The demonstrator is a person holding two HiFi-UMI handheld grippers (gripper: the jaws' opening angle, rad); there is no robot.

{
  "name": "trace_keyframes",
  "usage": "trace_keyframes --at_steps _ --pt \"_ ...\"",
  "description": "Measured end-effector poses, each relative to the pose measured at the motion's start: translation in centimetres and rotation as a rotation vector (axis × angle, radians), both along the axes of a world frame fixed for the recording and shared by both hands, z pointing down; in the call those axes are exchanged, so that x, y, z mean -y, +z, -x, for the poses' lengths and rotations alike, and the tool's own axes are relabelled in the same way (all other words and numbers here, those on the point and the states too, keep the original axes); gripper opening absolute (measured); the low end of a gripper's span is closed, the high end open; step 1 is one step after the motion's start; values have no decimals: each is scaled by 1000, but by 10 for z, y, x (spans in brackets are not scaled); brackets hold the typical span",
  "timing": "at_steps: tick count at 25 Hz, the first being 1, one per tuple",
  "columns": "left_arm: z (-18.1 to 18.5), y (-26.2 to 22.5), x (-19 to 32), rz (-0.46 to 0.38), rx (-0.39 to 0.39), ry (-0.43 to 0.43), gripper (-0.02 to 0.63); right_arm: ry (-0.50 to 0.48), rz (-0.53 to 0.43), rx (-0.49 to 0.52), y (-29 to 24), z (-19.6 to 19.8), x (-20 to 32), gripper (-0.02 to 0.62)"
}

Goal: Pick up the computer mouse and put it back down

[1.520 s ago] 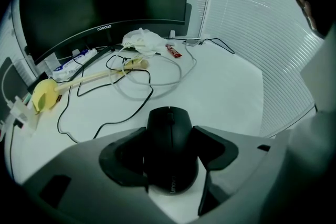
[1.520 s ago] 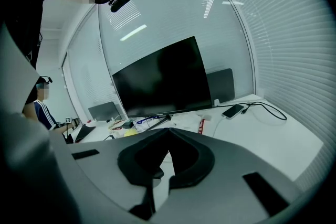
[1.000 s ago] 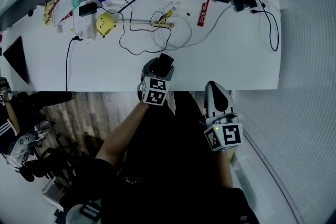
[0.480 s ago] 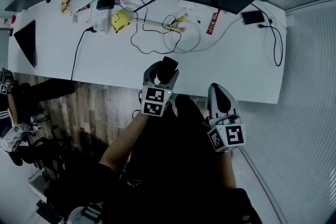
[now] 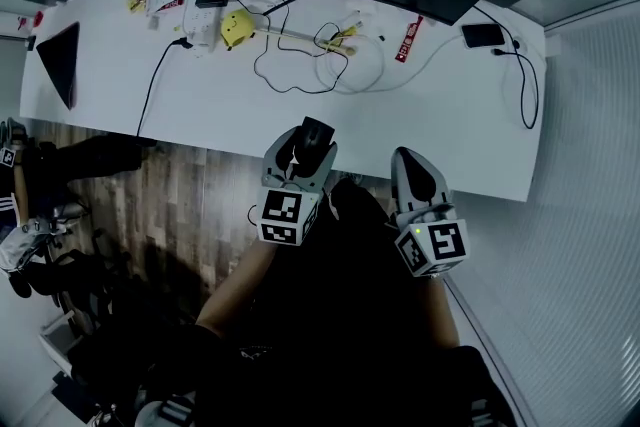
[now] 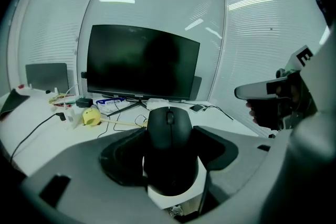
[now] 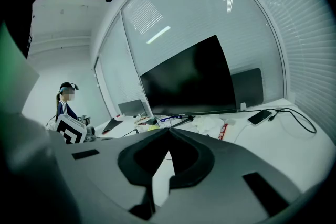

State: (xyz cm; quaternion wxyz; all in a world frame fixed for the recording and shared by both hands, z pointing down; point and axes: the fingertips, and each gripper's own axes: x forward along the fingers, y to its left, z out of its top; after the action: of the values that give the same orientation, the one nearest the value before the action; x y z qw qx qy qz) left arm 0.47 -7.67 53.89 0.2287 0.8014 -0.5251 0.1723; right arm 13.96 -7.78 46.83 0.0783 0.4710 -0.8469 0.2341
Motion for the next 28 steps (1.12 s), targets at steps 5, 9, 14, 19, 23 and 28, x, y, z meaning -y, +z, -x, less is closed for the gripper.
trace_keyframes --at_steps 5,9,14,19,23,28 --pt "5 -15 -20 -48 -26 -42 283 -24 -10 -7 -2 2 -8 -1" --pt "8 -24 -29 -69 -37 -65 282 -48 -26 -7 -6 5 -13 -2" --pt "7 -43 -31 -115 -35 -66 283 -52 -61 -1 -21 5 -14 0" --pt "5 -76 -30 -180 -42 -74 282 -56 -115 16 -48 7 -16 -2" --pt "3 -102 -23 -238 -30 -82 282 -57 -160 42 -70 5 -11 -2" --pt "2 -132 -18 -304 -36 -104 282 -57 -226 74 -102 1 -4 -1"
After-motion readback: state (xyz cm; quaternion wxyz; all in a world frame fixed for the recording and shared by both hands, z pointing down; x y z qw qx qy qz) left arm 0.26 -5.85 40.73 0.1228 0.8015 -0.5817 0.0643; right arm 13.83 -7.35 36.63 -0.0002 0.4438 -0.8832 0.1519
